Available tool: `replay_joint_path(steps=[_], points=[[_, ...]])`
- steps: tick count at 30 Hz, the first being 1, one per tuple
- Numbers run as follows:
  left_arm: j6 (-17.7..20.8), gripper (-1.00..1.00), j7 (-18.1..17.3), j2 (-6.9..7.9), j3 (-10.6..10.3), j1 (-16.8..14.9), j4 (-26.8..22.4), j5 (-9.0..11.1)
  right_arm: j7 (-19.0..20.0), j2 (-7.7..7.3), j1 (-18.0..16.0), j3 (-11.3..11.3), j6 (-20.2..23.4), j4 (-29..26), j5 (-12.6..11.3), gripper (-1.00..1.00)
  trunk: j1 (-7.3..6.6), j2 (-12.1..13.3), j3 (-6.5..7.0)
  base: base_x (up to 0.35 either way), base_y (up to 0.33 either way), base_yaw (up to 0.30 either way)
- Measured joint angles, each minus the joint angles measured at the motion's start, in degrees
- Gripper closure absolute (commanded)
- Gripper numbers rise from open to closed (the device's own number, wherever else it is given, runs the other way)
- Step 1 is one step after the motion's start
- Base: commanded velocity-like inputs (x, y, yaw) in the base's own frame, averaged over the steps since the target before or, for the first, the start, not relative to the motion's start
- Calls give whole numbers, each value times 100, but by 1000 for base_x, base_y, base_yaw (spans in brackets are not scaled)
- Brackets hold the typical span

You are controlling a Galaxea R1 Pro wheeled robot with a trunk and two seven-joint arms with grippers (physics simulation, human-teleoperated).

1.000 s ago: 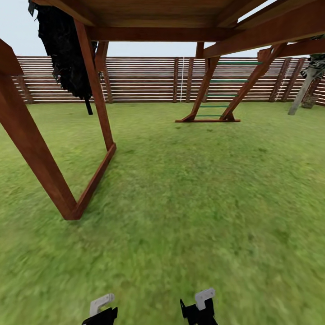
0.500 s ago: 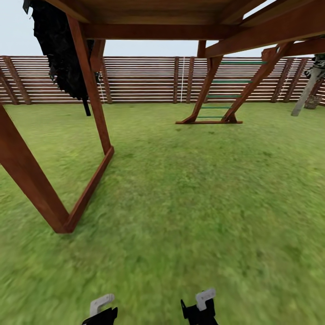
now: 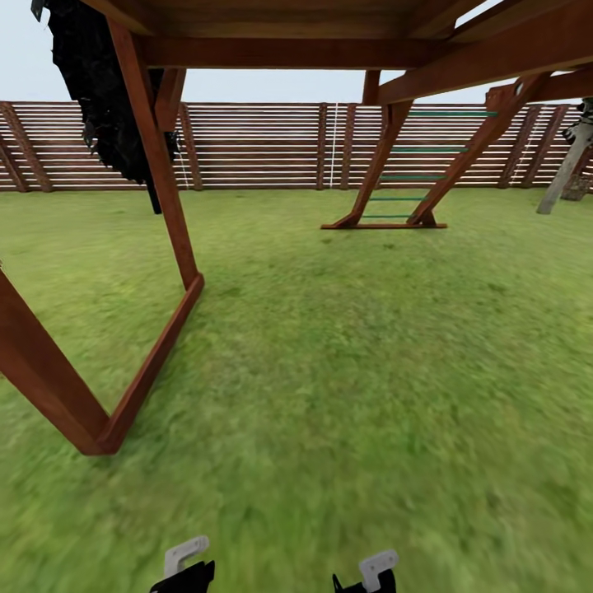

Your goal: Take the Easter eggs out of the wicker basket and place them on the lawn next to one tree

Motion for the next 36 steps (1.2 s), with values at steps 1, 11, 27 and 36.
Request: replay_joint_path(steps=[1, 11, 27, 36], points=[[0, -100, 0, 1, 0, 2, 0, 0, -2, 0, 0, 0, 0, 59, -2, -100, 0, 0, 0, 336, 0, 0], [0, -100, 0, -2, 1, 0, 0, 0, -4, 40, 0, 8, 0, 32, 36, -100, 0, 0, 0, 336, 0, 0], [0, -100, 0, -8, 1, 0, 0, 0, -8, 2, -7, 15, 0, -83, 14, -100, 0, 0, 0, 336, 0, 0], [0, -100, 0, -21, 1, -1, 0, 0, 8, 9, -1, 15, 13, -68, 21, -100, 0, 0, 0, 336, 0, 0]])
